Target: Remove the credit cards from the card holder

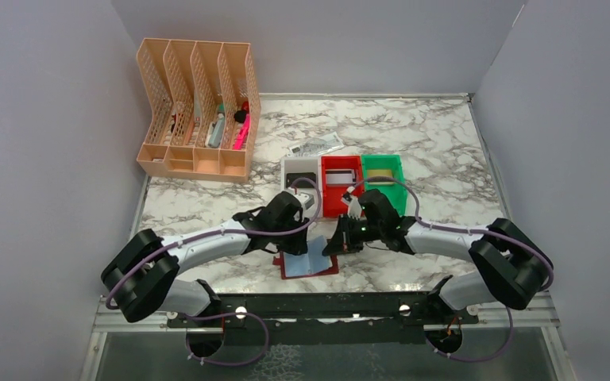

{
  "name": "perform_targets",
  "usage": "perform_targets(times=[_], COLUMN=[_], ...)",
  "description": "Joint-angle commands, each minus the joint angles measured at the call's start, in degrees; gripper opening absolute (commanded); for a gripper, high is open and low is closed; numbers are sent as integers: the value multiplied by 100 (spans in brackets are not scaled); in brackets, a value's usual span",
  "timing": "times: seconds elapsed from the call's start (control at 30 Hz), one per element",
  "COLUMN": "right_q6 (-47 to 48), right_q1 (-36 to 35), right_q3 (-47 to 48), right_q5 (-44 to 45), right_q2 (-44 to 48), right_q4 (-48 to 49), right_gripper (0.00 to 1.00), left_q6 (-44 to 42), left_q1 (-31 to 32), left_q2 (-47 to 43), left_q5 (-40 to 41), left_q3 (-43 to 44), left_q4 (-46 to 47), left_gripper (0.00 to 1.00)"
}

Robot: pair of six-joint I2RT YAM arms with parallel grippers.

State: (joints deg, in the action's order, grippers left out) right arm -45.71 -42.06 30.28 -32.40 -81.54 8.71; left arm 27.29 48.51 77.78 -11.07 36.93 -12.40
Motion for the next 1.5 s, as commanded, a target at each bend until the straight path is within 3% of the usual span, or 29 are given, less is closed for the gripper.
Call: perform_targets(times=[0.0, 0.2, 0.4, 0.5, 0.8, 1.03, 1.23, 1.47], right_q6=[-288, -754, -1160, -1127, -802, -698, -414, 18], right_q1=[-32, -4, -4, -4, -9, -12, -12, -12], right_q3=[-253, -837, -989, -883, -445, -306, -167, -38], right_q5=[480, 597, -72, -154, 567, 457, 1105, 1472], right_q2=[375, 944, 698, 491, 204, -128, 171, 536], right_q4=[172, 852, 1774, 1793, 513, 469, -298, -972], right_gripper=[1, 1, 3, 6, 26, 27, 30, 44], left_q6=[67, 207, 267, 302, 352, 355, 339, 323], left_q1=[38, 40, 43, 38, 44, 49, 49, 44], left_q2=[-518, -903, -484, -233, -132, -88, -123, -46], left_q5=[772, 916, 473, 275, 167, 123, 114, 96], left_q3=[-84, -341, -514, -522, -623, -591, -573, -503], left_q4=[-436, -565, -50, 137, 321, 358, 349, 347], left_gripper=[30, 38, 39, 38, 33, 32, 32, 32])
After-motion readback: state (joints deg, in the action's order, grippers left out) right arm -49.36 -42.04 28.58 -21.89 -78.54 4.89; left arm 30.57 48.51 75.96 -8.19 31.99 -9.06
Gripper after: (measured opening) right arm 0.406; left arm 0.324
